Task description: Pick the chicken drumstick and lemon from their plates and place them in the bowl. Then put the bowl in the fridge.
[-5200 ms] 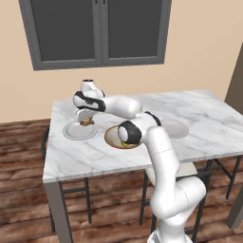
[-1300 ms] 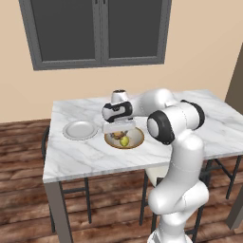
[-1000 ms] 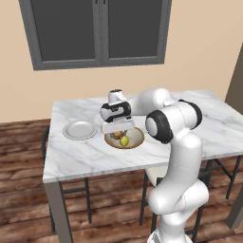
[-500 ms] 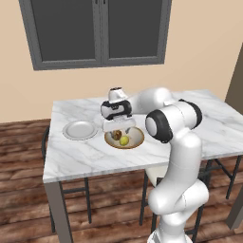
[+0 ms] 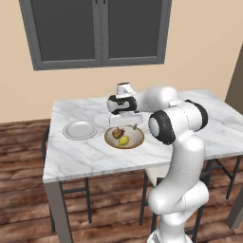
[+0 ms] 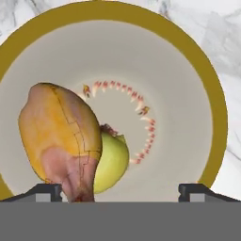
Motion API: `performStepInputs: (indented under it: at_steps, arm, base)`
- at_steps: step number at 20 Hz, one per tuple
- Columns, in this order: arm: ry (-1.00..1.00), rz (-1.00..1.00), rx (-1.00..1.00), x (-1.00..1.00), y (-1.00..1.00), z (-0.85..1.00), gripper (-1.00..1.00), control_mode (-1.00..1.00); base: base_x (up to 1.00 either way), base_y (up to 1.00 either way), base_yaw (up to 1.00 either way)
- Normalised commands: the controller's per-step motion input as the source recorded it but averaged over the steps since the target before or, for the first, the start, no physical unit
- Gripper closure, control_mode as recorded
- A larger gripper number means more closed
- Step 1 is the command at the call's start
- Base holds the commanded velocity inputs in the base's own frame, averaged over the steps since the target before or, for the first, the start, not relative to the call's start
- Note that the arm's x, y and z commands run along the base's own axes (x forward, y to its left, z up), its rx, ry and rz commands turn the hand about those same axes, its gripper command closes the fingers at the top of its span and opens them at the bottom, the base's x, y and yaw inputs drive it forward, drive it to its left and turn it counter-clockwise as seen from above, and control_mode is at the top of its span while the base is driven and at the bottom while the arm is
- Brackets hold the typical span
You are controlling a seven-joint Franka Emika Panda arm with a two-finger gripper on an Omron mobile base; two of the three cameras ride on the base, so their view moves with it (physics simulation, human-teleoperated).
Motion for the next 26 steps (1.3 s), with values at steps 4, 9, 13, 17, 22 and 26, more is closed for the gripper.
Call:
performStepInputs:
  at_steps: [4,9,13,17,22,26]
  arm:
    - [0.00,-0.09,0.02,-0.18,-0.44,0.18,-1.00,-1.00]
    - [0.00,-0.17,0.06,-0.27,-0.29,0.11,-1.00,-1.00]
    - [0.00,-0.17,0.05,-0.27,-0.20,0.08,-1.00,-1.00]
    - [0.00,-0.17,0.06,-0.27,-0.17,0.04,-1.00,-1.00]
    - [0.00,-0.17,0.05,-0.29,-0.09,0.00,-1.00,-1.00]
    - [0.10,-0.20,0.01,-0.18,-0.02,0.00,-1.00,-1.00]
  base:
    - [0.00,0.00,0.00]
    - [0.00,0.00,0.00]
    - [0.00,0.00,0.00]
    - [0.00,0.00,0.00]
    - [0.00,0.00,0.00]
    - [0.00,0.00,0.00]
